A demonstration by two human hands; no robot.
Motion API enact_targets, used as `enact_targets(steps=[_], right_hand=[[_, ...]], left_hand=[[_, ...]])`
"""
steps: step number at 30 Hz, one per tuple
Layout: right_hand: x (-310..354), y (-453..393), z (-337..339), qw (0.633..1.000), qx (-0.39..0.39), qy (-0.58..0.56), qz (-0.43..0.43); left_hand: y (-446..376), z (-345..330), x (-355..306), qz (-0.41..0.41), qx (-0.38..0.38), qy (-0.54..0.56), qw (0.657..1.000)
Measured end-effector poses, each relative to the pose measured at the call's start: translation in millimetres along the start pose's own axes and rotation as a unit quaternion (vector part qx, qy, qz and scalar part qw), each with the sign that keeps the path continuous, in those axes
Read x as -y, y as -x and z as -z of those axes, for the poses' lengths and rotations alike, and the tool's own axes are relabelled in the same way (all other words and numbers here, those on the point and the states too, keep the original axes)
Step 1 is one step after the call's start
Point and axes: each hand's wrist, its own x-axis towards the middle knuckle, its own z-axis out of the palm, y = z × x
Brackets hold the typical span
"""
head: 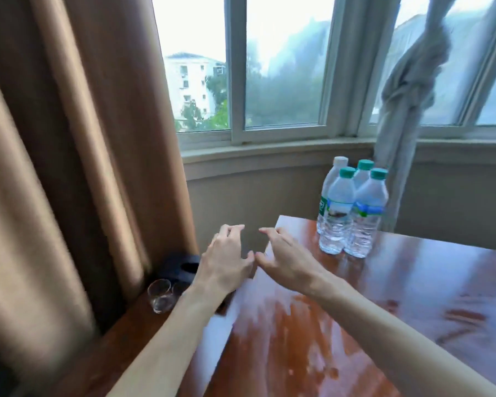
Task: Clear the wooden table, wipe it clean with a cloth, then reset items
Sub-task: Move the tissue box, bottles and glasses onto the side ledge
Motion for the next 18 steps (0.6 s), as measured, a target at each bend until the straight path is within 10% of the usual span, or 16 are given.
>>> enact_targets(steps=[7,18], right_hand=[[-148,75,87,0.975,-0.15,-0.053,-0.154],[-233,-7,59,0.959,-0.122,-0.146,-0.211]], left_hand=[[-16,-71,-132,-0.03,0.014,0.121,0.992],[-98,-173,-154,0.045,-0.01,0.201,0.978]])
